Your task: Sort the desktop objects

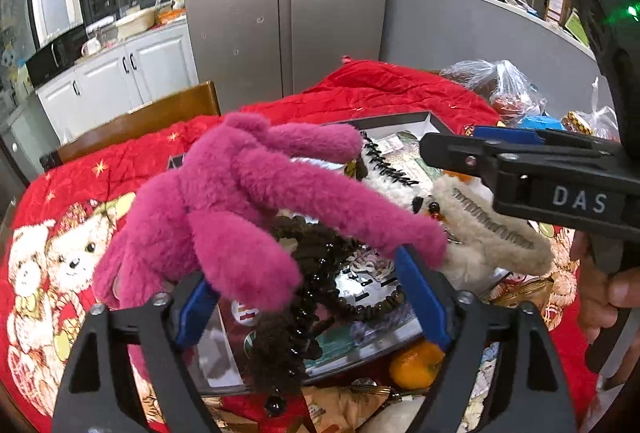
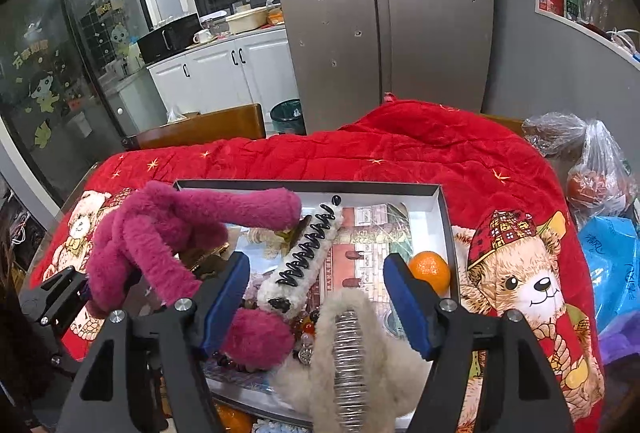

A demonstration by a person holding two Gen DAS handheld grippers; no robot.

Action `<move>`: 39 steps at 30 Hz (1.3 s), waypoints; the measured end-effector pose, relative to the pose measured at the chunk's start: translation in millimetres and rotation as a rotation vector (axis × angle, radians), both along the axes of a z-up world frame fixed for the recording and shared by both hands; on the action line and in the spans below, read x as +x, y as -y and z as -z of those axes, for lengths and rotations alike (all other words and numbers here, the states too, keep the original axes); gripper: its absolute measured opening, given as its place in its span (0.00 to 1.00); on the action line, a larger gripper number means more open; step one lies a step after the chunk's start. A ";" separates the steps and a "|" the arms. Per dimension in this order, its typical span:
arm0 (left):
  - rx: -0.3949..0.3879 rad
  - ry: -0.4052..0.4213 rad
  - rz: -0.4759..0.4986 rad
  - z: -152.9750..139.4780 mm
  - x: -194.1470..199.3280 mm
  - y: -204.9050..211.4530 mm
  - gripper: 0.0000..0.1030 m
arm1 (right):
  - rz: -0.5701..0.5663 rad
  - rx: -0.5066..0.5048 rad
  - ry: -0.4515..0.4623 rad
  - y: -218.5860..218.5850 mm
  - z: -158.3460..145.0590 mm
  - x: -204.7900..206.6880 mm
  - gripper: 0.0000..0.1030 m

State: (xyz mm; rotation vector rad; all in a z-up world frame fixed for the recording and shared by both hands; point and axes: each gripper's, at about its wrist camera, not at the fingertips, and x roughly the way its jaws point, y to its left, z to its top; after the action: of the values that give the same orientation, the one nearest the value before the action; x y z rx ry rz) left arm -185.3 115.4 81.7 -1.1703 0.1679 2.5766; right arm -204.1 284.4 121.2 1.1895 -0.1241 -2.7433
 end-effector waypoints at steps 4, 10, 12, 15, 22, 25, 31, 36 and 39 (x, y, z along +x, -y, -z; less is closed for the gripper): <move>0.005 -0.004 -0.008 -6.7 4.0 0.1 0.87 | -0.005 -0.007 -0.004 0.5 -2.6 2.2 0.69; 0.025 -0.080 -0.013 -45.2 26.5 4.7 0.88 | -0.015 -0.030 -0.051 3.1 -25.5 16.9 0.69; 0.019 -0.129 -0.020 -64.9 44.0 7.5 0.92 | -0.001 -0.037 -0.079 4.5 -43.6 28.4 0.76; 0.019 -0.208 -0.040 -93.9 75.7 12.2 1.00 | 0.029 -0.033 -0.144 7.7 -74.0 54.1 0.78; -0.036 -0.336 -0.082 -149.7 155.2 18.0 1.00 | 0.072 0.024 -0.278 23.1 -133.0 135.6 0.84; -0.087 -0.380 -0.131 -163.8 190.9 20.0 1.00 | 0.140 0.145 -0.327 33.5 -148.0 173.0 0.84; -0.041 -0.414 -0.196 -157.4 276.3 34.9 1.00 | 0.174 0.157 -0.378 46.0 -157.8 257.1 0.84; 0.074 -0.298 -0.161 -111.9 326.5 46.6 1.00 | 0.166 0.119 -0.367 49.5 -115.7 326.8 0.85; 0.076 -0.252 -0.150 -88.4 343.0 44.4 1.00 | 0.184 0.090 -0.332 44.4 -87.6 351.7 0.85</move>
State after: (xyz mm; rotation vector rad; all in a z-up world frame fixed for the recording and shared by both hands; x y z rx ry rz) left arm 157.7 71.0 170.1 -0.8594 0.0372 2.8299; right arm 147.6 240.1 208.8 0.7563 -0.0752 -3.0922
